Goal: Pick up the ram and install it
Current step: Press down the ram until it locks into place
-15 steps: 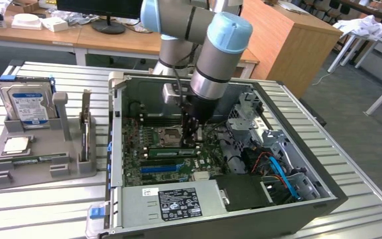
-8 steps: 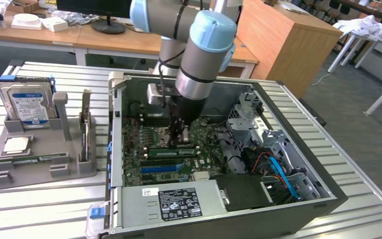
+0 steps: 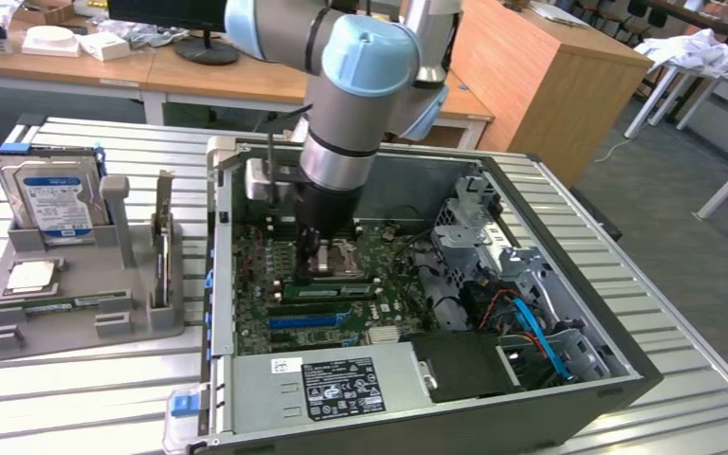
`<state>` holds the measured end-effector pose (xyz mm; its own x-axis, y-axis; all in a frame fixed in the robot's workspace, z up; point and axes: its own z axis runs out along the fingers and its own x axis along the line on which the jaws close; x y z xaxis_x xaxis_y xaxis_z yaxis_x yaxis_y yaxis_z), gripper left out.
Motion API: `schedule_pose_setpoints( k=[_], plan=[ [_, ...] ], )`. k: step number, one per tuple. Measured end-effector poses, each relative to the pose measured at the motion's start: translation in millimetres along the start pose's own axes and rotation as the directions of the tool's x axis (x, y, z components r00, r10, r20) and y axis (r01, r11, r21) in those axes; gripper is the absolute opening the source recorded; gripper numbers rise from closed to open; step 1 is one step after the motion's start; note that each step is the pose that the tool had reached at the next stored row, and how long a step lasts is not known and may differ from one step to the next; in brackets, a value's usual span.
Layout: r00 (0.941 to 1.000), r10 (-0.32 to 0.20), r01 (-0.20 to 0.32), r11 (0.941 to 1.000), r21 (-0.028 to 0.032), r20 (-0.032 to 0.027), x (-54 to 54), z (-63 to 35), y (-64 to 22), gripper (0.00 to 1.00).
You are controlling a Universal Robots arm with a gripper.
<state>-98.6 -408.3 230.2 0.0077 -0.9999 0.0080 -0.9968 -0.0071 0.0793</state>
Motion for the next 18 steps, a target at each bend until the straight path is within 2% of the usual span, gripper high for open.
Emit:
schedule_pose_setpoints(
  k=[2, 18],
  plan=[
    [1.0000, 0.000, 0.000, 1.0000, 0.0001, 0.0002, 0.1, 0.7, 3.8, 0.10],
    [1.0000, 0.000, 0.000, 1.0000, -0.0001, 0.0000, 0.2, 7.7, 3.3, 0.10]
  ],
)
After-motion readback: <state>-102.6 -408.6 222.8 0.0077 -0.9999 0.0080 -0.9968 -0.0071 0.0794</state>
